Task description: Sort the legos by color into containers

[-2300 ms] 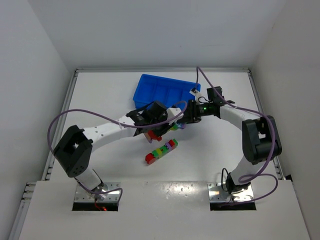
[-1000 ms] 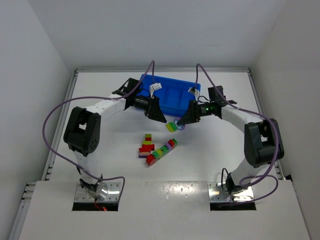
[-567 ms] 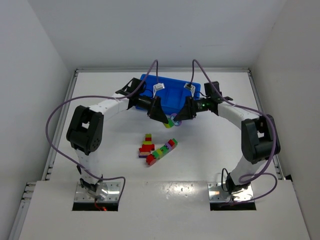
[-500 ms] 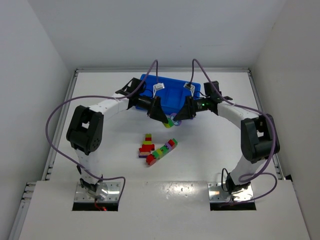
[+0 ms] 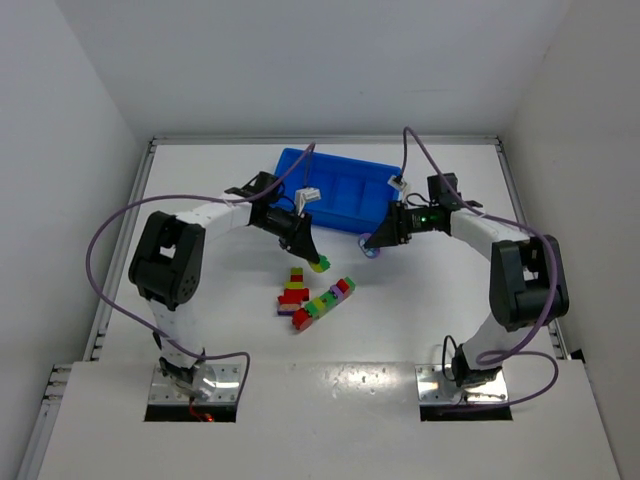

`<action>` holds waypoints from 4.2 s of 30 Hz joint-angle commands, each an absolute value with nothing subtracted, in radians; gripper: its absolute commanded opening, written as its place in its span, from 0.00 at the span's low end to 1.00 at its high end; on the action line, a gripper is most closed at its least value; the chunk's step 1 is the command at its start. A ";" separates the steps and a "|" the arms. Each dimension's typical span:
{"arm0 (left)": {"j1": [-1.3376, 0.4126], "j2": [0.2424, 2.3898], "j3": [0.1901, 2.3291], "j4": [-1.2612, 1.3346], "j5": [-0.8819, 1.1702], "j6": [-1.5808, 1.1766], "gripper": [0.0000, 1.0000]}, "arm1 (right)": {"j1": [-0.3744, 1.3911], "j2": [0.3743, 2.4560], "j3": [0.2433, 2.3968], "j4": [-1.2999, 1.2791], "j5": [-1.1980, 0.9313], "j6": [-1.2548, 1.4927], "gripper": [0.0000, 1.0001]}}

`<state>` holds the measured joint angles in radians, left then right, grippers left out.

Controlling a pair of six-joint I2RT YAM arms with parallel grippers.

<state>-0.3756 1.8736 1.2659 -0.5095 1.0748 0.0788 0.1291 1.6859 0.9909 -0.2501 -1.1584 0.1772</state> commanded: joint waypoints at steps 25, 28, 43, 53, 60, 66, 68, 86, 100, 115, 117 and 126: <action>-0.449 1.829 1.368 -0.284 1.181 -0.078 0.94 | 0.241 1.618 1.031 -0.328 -1.230 0.012 0.00; -0.469 1.838 1.377 -0.284 1.224 -0.078 0.93 | 0.252 1.618 1.040 -0.319 -1.241 0.012 0.00; -0.479 1.865 1.397 -0.284 1.275 -0.069 0.85 | 0.302 1.658 1.134 -0.291 -1.270 0.044 0.00; -0.469 1.836 1.378 -0.284 1.284 -0.051 0.70 | 0.302 1.657 1.095 -0.379 -1.261 -0.048 0.00; -0.469 1.836 1.387 -0.284 1.319 -0.051 0.61 | 0.302 1.647 1.095 -0.379 -1.252 -0.048 0.00; -0.469 1.827 1.417 -0.284 1.328 -0.060 0.61 | 0.302 1.647 1.086 -0.399 -1.252 -0.071 0.00; -0.469 1.827 1.417 -0.284 1.338 -0.060 0.59 | 0.302 1.647 1.086 -0.399 -1.252 -0.071 0.00; -0.479 1.845 1.417 -0.284 1.347 -0.078 0.56 | 0.321 1.666 1.137 -0.362 -1.252 -0.043 0.00; -0.488 1.864 1.407 -0.275 1.367 -0.066 0.00 | 0.321 1.657 1.146 -0.296 -1.243 0.033 0.02; -0.459 1.825 1.376 -0.304 1.376 -0.021 0.00 | 0.219 1.623 1.085 -0.293 -1.290 0.126 0.56; -0.459 1.825 1.376 -0.304 1.376 -0.021 0.00 | 0.209 1.623 1.085 -0.293 -1.302 0.126 0.50; -0.449 1.825 1.376 -0.304 1.367 -0.021 0.00 | 0.199 1.623 1.075 -0.313 -1.330 0.135 0.47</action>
